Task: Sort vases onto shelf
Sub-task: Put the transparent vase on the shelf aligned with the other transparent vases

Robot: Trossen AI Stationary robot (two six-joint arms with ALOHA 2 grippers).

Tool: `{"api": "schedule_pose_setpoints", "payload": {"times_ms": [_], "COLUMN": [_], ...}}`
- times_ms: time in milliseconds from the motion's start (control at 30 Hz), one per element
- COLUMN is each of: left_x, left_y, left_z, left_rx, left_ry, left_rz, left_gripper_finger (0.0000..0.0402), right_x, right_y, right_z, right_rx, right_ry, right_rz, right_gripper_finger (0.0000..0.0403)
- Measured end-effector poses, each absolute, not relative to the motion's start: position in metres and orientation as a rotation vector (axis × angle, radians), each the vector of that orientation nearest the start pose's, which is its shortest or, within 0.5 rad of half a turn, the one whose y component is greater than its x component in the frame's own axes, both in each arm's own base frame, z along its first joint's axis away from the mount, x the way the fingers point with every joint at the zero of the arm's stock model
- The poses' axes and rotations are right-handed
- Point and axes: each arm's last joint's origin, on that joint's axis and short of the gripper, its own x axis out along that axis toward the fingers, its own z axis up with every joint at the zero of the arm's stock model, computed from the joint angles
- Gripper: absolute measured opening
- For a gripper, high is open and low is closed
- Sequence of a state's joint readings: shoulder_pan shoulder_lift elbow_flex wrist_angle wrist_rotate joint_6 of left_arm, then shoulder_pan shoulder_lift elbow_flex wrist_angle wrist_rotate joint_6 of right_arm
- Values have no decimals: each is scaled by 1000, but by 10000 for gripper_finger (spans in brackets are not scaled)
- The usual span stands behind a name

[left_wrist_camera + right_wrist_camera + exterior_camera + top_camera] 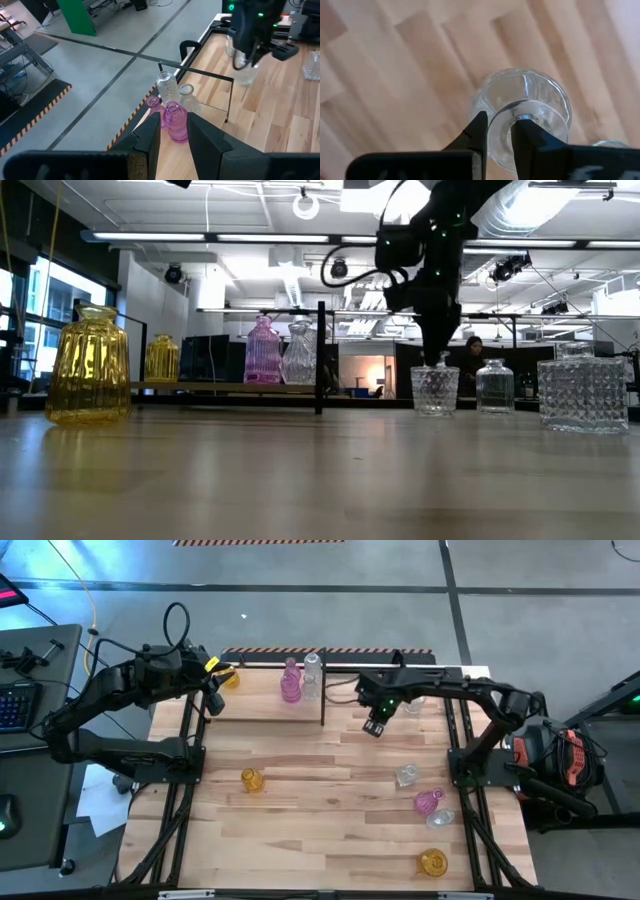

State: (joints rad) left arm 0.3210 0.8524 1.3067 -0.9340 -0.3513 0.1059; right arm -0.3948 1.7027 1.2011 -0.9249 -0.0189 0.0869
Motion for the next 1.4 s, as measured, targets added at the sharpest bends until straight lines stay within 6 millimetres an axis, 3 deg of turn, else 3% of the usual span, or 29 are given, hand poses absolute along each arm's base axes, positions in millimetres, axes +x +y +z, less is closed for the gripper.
{"api": "schedule_pose_setpoints", "payload": {"times_ms": [233,467,633,767,967,1033,1200,1400], "left_x": [115,115,115,115,114,112,114,129], "left_y": [49,49,49,49,46,45,44,50], "left_z": [420,420,419,419,414,410,394,354], "left_rx": [107,109,110,106,91,72,-1,-67], "left_ry": [523,524,528,530,586,632,697,772], "left_rz": [633,632,631,619,563,521,495,518], "left_gripper_finger": [87,87,87,87,87,87,87,87], "right_x": [323,351,372,402,446,456,466,464], "right_y": [-74,-46,-38,-34,-46,-53,-73,-85], "right_z": [227,266,297,324,345,349,314,298], "right_rx": [335,305,308,249,164,142,191,166], "right_ry": [1292,1089,976,894,885,886,917,963], "right_rz": [-220,-188,-156,-110,-81,-86,-42,-72], "right_gripper_finger": [27,25,25,25,26,26,27,27]}}
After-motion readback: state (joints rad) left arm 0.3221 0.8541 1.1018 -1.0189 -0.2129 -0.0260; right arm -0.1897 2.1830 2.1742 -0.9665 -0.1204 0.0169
